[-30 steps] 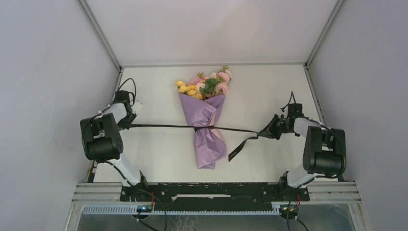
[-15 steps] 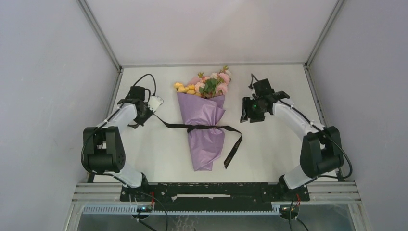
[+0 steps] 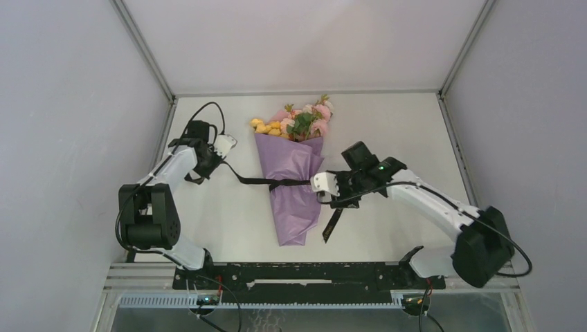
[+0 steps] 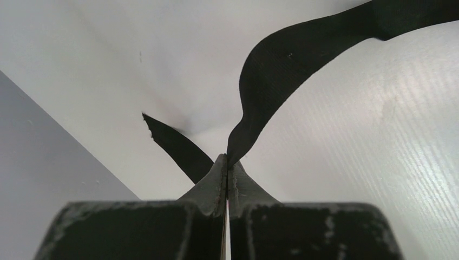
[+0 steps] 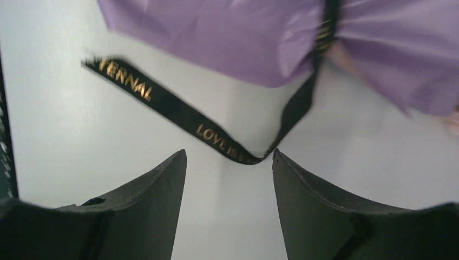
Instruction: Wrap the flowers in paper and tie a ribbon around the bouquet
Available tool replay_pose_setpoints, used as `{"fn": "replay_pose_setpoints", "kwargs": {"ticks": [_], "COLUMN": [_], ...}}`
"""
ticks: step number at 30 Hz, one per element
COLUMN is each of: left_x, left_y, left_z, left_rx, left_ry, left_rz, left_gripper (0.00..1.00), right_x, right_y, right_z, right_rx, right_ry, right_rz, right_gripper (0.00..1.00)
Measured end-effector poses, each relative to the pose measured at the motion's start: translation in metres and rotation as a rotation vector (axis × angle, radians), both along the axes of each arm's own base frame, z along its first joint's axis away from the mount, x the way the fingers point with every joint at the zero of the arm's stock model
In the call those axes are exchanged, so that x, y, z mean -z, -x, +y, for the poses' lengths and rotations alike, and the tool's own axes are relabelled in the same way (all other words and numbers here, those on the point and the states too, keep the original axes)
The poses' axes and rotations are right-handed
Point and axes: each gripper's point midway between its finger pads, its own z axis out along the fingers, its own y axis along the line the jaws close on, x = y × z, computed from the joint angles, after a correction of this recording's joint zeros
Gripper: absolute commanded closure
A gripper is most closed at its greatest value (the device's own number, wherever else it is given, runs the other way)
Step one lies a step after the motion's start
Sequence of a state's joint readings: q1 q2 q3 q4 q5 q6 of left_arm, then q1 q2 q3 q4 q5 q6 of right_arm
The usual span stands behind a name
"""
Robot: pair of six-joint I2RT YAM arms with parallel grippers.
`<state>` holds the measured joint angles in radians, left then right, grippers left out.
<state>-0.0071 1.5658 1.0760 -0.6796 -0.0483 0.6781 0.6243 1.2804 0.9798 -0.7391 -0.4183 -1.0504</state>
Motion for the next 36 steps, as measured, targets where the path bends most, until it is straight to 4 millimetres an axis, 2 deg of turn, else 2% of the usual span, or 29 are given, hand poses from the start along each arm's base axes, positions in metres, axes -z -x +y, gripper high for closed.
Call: {"fn": "replay_pose_setpoints", "kwargs": {"ticks": [2, 6, 13, 18, 36], "left_x": [-0.002, -0.004, -0.004, -0.003, -0.005], "left_y": [0.0, -0.001, 0.0, 0.001, 0.003], "left_z": [-0.006, -0.016, -0.025, -0.026, -0.029], "left_rx": [0.015, 0.039, 0.063, 0.068, 0.069], "left_ry": [0.004, 0.014, 0.018, 0.021, 0.031], "left_rz": [-0.004, -0.011, -0.007, -0.002, -0.004], "left_gripper": [1.0, 1.0, 1.0, 1.0, 1.0], "right_x": [0.027, 0.064, 0.094, 0.111, 0.115], "right_y": [0.004, 0.004, -0.01, -0.017, -0.032], "right_z": [-0.008, -0.025, -0.037, -0.043, -0.046], "right_rx": [-0.079, -0.2, -0.299, -0.34, -0.405], "right_ry": [0.1, 0.283, 0.434, 0.501, 0.58], "right_rz": [0.023, 0.034, 0.0, -0.005, -0.058], "right_gripper": [0.33, 0.33, 0.35, 0.43, 0.49]}}
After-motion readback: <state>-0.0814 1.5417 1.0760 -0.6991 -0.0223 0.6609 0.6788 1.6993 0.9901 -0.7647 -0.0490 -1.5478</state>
